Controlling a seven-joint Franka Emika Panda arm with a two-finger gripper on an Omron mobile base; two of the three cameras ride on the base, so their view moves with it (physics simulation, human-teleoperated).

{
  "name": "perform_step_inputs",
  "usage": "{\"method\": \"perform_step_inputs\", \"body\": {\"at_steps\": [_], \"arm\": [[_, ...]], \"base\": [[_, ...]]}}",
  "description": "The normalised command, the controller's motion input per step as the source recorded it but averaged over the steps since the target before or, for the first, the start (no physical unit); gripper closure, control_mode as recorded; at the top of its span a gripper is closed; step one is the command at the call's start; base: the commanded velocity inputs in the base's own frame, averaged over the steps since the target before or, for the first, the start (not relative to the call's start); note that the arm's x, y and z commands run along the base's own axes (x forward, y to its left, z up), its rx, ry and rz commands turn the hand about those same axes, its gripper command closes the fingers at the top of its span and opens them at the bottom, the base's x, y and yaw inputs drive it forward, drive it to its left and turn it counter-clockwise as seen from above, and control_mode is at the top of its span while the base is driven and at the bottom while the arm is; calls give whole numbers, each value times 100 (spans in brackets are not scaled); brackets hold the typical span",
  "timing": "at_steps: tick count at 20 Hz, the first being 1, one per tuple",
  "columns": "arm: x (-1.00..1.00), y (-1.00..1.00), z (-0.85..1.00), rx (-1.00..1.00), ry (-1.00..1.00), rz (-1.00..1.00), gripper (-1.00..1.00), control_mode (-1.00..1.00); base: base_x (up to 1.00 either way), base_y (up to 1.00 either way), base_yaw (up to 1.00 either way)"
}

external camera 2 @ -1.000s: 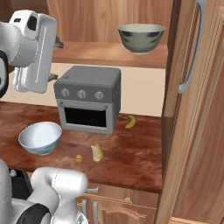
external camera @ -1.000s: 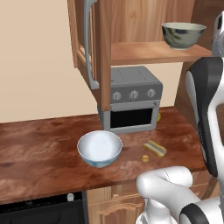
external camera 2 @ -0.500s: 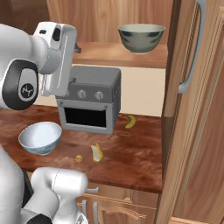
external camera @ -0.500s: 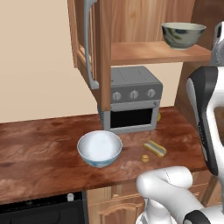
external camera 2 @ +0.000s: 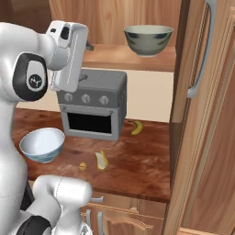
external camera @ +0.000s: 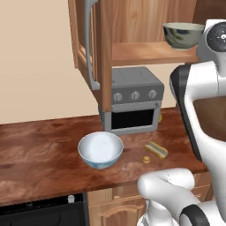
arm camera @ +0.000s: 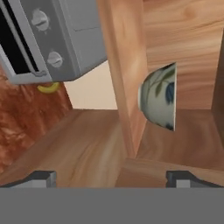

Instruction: Pick both bowls and place them on the counter. Then place the hotdog bun in one bowl and place the cookie dough ball in the other bowl.

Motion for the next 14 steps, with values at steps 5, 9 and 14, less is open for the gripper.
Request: {"method": "perform_step_inputs", "body": {"at_steps": [5,9,14], "arm": [[34,-18,4,0,0,-7,-100,-100],[35,-25,0,0,0,-3,-100,-100],[13,-19,21,0,-1,-3,-100,-100]], "base": [[0,0,0],[0,0,0],[0,0,0]]}}
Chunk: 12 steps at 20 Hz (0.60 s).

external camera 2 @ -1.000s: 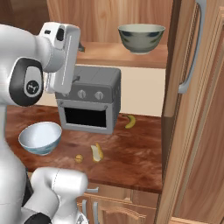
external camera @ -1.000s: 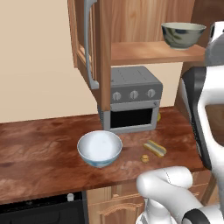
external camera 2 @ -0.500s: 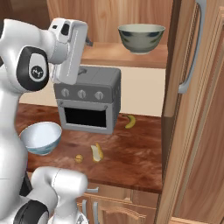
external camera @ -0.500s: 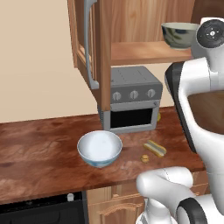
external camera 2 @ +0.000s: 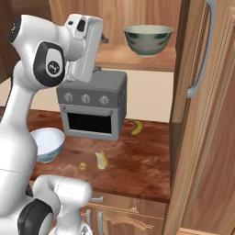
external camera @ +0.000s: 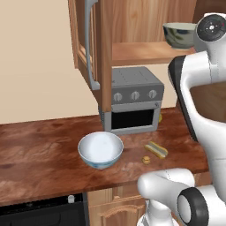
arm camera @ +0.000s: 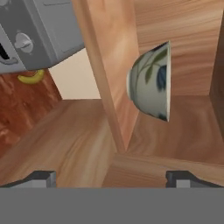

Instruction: Pick both bowls and place them on the counter. Then place the hotdog bun in one bowl and place the cookie dough ball in the other bowl.

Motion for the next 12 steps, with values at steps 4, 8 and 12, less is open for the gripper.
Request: {"method": "perform_step_inputs", "body": {"at_steps": [4,8,12], "arm": [[1,-16,19,0,-4,-2,-100,-100],[20,-4,4,0,0,0,-100,-100],[37,0,0,0,0,0,-100,-100]], "base": [[0,0,0],[0,0,0],[0,0,0]]}}
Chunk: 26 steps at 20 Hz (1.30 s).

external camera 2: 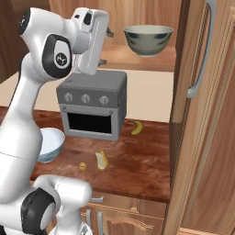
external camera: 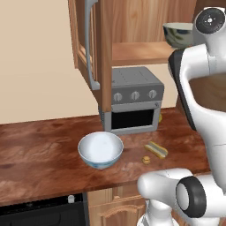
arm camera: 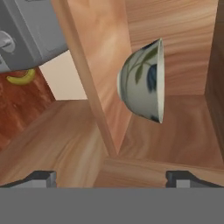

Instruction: Pick both bowls and place them on the counter. Then place the hotdog bun in one bowl and place the cookie dough ball in the other bowl.

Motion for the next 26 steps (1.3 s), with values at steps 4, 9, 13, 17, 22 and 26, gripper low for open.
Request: {"method": "perform_step_inputs", "body": {"at_steps": [4,9,13,17,22,26], "arm": [[30,-1,1,0,0,0,-100,-100],[34,-3,0,0,0,0,-100,-100],[37,-5,0,0,0,0,-100,-100],[40,-7,0,0,0,0,-100,-100],[33,-14,1,0,0,0,-100,-100],[32,-15,0,0,0,0,-100,-100]], "base": [[0,0,0],[0,0,0],[0,0,0],[0,0,0],[0,0,0],[0,0,0]]}}
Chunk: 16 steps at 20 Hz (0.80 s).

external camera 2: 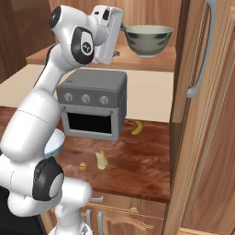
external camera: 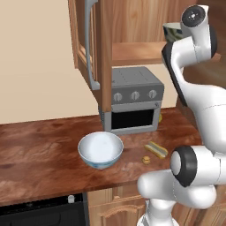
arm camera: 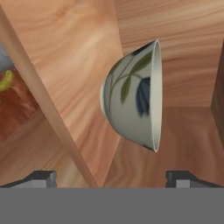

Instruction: Pick both bowls and place them on the counter. Then place the hotdog bun in one bowl and place the cookie dough ball in the other bowl.

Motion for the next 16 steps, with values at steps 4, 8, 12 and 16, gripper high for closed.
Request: {"method": "perform_step_inputs", "body": {"at_steps": [4,8,12,16], "arm": [[34,-10,0,0,0,0,-100,-100],[30,-7,2,0,0,0,-100,-100],[24,-7,4,0,0,0,-100,-100],[14,-12,1,0,0,0,-100,-100]], "base": [[0,0,0],[0,0,0],[0,0,0],[0,0,0]]}}
